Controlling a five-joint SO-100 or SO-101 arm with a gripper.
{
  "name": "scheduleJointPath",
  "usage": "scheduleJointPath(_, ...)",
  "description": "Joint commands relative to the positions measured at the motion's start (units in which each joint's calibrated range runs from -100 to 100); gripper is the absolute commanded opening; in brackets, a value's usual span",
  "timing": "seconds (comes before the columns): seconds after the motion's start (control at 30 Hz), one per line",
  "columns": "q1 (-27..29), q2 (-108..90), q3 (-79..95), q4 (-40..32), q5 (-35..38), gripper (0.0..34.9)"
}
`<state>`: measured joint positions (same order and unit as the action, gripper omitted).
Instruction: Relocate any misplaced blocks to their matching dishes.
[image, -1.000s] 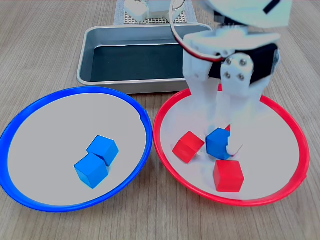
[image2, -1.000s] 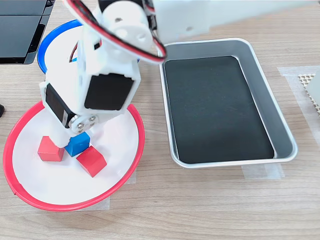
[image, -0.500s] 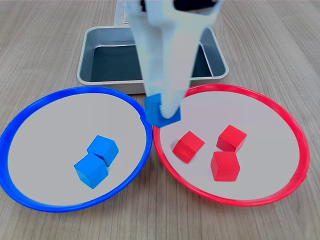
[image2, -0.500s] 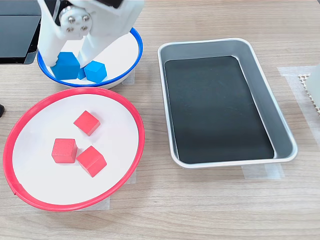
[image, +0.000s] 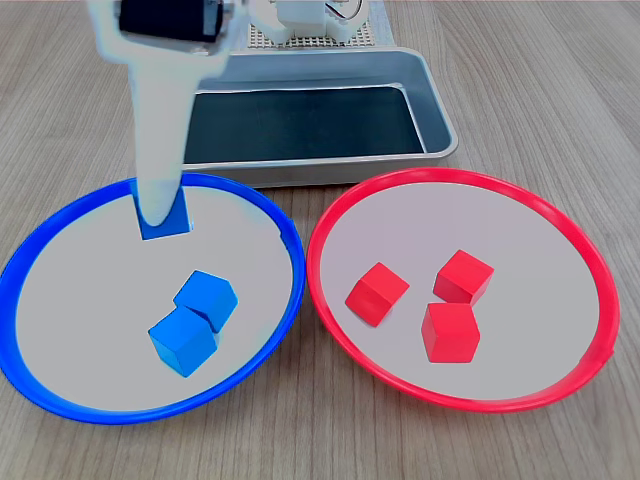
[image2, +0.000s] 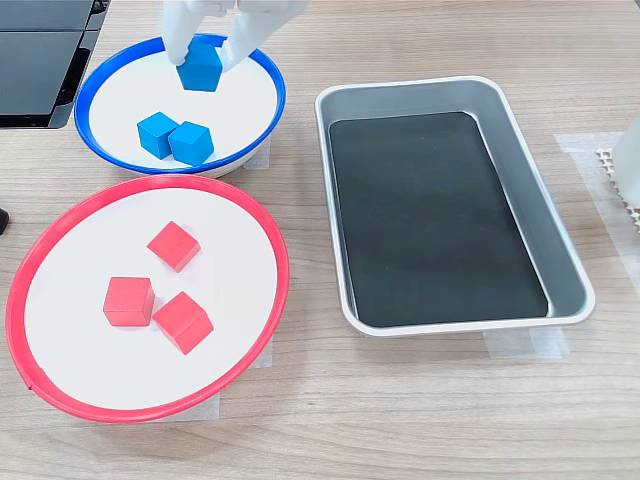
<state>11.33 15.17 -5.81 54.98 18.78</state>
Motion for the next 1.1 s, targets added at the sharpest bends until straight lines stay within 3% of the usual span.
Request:
scheduleJointPath(0.0, 0.6, -1.0, -0.1, -1.7, 0.7, 0.4)
scheduleJointPath(0.47, 3.3, 10.2, -5.9, -2.4, 1.2, 1.2)
scheduleJointPath(0.53, 3.5, 11.0, -6.6, -2.4, 1.2, 2.9)
scheduleJointPath(0.7, 3.7, 11.5, -7.3, -2.0, 1.7, 12.0)
scheduleJointPath(1.07, 2.7, 8.4, -8.7, 0.5, 2.1, 13.4)
